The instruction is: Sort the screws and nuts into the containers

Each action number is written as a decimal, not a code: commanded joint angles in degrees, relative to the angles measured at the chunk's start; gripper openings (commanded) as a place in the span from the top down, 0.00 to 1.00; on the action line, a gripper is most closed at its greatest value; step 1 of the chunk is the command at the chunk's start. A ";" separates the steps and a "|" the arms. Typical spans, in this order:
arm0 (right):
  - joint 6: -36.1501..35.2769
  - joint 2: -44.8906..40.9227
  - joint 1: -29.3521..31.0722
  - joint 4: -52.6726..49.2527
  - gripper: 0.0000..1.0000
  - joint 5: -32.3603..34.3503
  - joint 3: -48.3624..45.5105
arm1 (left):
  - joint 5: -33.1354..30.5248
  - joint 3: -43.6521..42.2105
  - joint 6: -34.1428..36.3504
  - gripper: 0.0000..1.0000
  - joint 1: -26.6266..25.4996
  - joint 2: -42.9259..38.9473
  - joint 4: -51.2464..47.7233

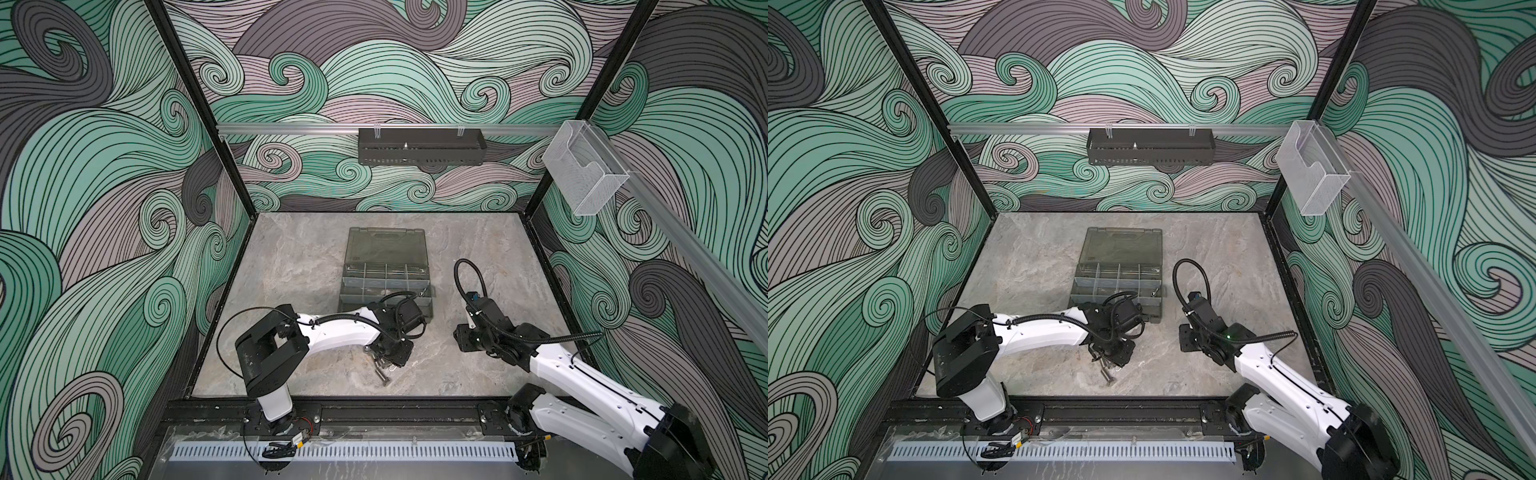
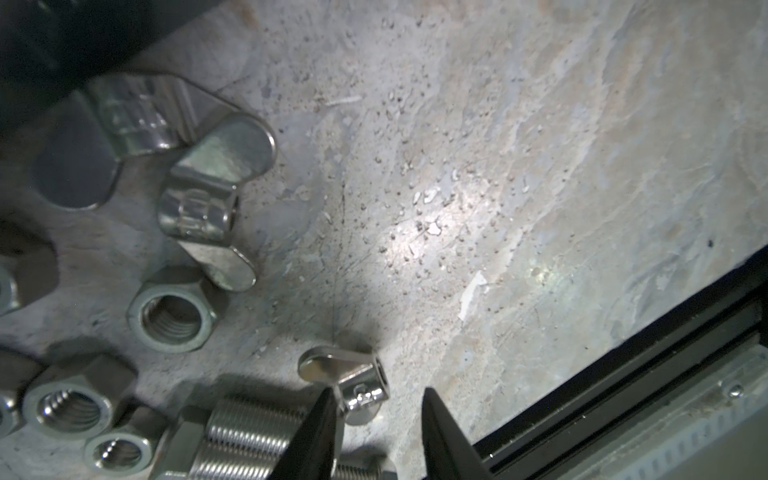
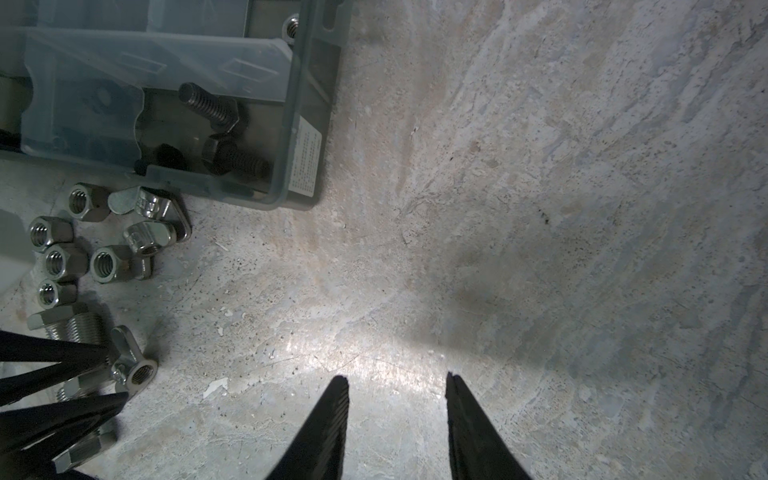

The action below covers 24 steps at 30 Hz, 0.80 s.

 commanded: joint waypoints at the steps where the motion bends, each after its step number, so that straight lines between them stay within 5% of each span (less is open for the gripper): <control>1: 0.53 0.22 -0.28 1.06 0.60 -0.54 -0.46 | -0.77 0.68 -0.66 0.62 -0.23 0.75 -1.48; 24: 0.77 0.45 -0.26 1.44 0.60 -0.54 -1.02 | -0.12 -0.72 -1.08 0.65 -0.75 0.89 -0.79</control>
